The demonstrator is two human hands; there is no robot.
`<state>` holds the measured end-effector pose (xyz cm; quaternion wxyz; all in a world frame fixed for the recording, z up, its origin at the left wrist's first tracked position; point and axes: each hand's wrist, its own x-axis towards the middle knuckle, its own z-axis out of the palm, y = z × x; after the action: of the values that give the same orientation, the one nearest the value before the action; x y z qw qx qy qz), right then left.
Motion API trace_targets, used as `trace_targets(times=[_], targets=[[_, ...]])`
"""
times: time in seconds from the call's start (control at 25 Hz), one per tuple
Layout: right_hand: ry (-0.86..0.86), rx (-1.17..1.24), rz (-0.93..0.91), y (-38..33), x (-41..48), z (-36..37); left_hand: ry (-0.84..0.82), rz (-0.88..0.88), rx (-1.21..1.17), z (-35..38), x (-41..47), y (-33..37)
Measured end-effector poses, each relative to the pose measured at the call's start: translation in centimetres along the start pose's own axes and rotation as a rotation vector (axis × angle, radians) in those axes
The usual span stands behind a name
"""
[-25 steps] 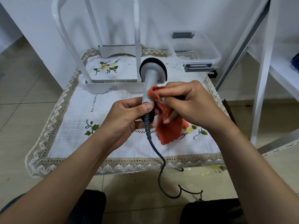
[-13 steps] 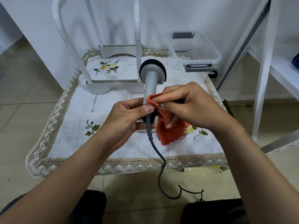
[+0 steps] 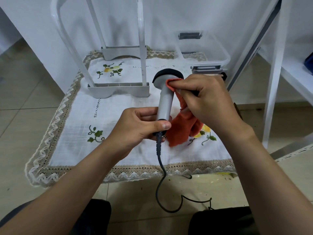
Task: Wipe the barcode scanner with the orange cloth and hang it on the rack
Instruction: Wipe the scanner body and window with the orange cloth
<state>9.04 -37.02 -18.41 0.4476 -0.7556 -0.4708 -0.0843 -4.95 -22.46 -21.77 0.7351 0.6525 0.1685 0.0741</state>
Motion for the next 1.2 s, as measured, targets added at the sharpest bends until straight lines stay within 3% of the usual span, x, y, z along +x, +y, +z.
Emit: trace_targets(times=[0.48, 1.2], targets=[[-0.014, 0.02, 0.055, -0.2, 0.1, 0.6, 0.024, 0.034, 0.086, 0.0, -0.3, 0.1], [-0.225, 0.209, 0.207, -1.9, -0.4, 0.6, 0.087, 0.027, -0.007, 0.0, 0.3, -0.3]])
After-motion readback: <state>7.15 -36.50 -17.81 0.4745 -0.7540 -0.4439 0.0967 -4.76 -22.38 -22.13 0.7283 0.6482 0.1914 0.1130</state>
